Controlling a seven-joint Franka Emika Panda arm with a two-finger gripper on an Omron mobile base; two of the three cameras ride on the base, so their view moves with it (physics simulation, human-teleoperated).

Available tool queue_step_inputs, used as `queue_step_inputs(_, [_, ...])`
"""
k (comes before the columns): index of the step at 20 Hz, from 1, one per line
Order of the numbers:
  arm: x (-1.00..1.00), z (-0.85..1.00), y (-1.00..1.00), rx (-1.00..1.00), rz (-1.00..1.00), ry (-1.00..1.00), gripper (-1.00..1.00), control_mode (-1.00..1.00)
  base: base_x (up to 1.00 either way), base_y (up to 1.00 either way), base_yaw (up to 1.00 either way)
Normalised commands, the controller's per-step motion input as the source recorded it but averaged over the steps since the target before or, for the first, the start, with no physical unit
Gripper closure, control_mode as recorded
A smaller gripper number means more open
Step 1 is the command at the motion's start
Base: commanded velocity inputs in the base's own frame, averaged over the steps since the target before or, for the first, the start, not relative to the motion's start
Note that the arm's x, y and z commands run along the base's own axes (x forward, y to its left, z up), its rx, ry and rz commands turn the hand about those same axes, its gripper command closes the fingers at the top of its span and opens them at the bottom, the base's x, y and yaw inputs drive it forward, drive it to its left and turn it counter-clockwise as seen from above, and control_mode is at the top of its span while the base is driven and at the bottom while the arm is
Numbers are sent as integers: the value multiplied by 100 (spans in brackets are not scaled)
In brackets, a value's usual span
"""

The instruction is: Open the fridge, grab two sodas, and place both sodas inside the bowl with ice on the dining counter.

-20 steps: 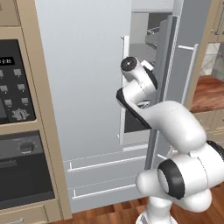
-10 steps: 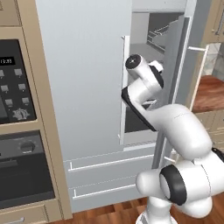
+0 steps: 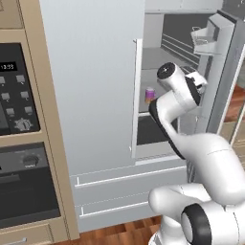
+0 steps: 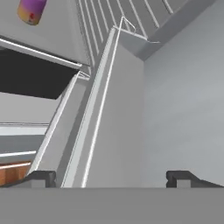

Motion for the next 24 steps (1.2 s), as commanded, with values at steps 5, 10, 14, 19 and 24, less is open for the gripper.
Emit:
queue_step_inputs(5, [-51, 14, -100, 7, -13, 0, -100, -100, 0, 0, 0])
queue_step_inputs(10, [-42, 7, -90, 6, -11, -1, -100, -100, 0, 0, 0])
queue_step_inputs(14, [-16, 0, -2, 0, -2, -12, -100, -100, 0, 0, 0])
queue_step_inputs(19, [-1, 0, 56, 0, 0, -17, -100, -100, 0, 0, 0])
queue_step_inputs(24, [15, 0, 100, 1, 2, -11, -100, -100, 0, 0, 0])
